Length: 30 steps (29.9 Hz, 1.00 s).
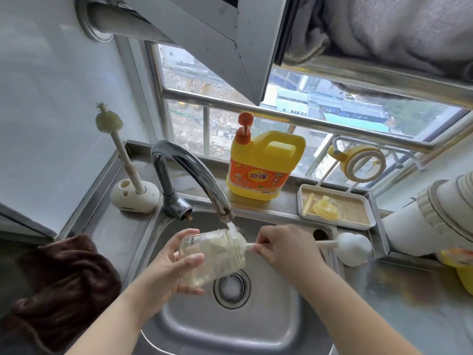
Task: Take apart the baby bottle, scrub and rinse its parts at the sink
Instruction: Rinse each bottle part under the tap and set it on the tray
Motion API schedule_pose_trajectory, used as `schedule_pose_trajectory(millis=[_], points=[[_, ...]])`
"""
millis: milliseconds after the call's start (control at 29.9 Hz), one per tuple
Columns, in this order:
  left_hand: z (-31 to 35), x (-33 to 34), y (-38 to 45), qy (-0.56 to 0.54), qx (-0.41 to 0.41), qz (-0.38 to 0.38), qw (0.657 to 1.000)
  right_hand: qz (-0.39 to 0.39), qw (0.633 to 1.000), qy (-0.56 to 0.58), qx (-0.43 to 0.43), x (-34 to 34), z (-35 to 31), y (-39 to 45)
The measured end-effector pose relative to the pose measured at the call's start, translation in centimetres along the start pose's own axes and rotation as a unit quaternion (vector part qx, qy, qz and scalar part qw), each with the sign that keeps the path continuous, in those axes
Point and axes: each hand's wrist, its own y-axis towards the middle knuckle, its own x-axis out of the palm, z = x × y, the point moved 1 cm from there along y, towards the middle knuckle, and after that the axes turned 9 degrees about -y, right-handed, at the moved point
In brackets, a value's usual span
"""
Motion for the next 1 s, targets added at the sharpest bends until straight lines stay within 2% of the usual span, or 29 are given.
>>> schedule_pose_trajectory(millis=[167, 301, 401, 568, 668, 802, 936, 1002], points=[[0.8, -1.4, -0.8, 0.0, 0.014, 0.012, 1.0, 0.009, 0.997, 0.065, 0.041, 0.0, 0.9, 0.2], [0.5, -0.6, -0.9, 0.006, -0.001, -0.016, 1.0, -0.005, 0.999, 0.046, 0.007, 0.9, -1.5, 0.1], [0.5, -1.0, -1.0, 0.0, 0.003, -0.013, 1.0, -0.012, 0.995, 0.081, 0.053, 0.4, 0.3, -0.1], [0.3, -0.5, -0.7, 0.008, -0.024, -0.03, 0.999, -0.019, 0.996, 0.071, 0.041, 1.2, -1.7, -0.5], [0.8, -1.3, -0.9, 0.005, -0.019, -0.029, 0.999, -0.022, 0.99, 0.104, 0.089, 0.9, -0.8, -0.5], [0.8, -0.8, -0.8, 0.016, -0.036, -0.048, 0.998, -0.023, 0.992, 0.093, 0.08, 1.3, -2.6, -0.9], [1.2, -1.9, -0.7, 0.019, -0.036, -0.043, 0.998, -0.02, 0.985, 0.105, 0.136, 0.8, -1.3, -1.4], [1.0, -1.8, -0.5, 0.035, -0.043, -0.041, 0.998, -0.013, 0.986, 0.102, 0.132, 1.1, -1.9, -1.7]])
